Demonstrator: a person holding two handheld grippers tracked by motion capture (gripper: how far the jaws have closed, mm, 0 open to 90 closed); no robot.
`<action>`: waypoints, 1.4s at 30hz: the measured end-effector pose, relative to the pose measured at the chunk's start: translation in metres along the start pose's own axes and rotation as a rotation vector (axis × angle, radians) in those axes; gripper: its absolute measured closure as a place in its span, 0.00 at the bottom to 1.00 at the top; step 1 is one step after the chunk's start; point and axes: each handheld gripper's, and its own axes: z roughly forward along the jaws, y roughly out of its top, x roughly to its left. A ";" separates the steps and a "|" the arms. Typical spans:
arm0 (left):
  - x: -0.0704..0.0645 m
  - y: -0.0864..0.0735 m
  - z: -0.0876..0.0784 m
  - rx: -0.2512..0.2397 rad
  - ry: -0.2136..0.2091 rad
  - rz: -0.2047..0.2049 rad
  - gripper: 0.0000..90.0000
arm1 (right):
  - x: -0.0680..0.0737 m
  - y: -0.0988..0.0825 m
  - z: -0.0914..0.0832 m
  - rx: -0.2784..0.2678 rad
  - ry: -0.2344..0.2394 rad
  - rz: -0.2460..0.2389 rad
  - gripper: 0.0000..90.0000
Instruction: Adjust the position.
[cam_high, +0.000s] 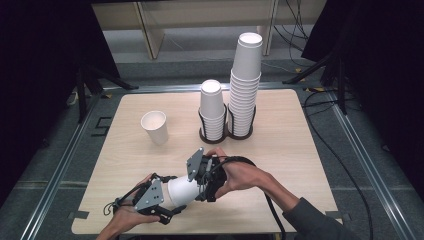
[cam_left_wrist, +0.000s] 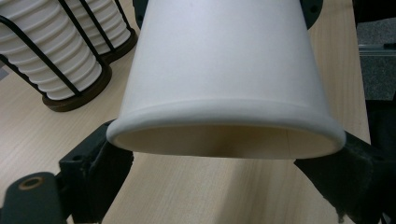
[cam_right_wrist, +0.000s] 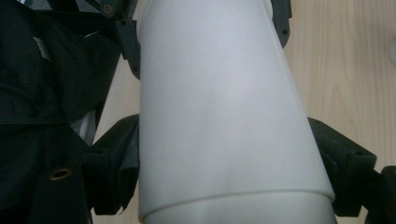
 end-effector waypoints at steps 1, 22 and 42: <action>0.001 0.000 -0.001 0.004 0.001 0.010 0.12 | 0.001 0.000 -0.001 0.003 0.004 0.011 0.24; 0.015 -0.008 -0.007 -0.273 0.010 -0.246 0.16 | -0.004 -0.039 -0.019 -0.295 -0.032 0.141 0.25; 0.013 -0.005 -0.010 -0.378 -0.002 -0.333 0.15 | -0.008 -0.052 -0.022 -0.526 0.047 0.200 0.25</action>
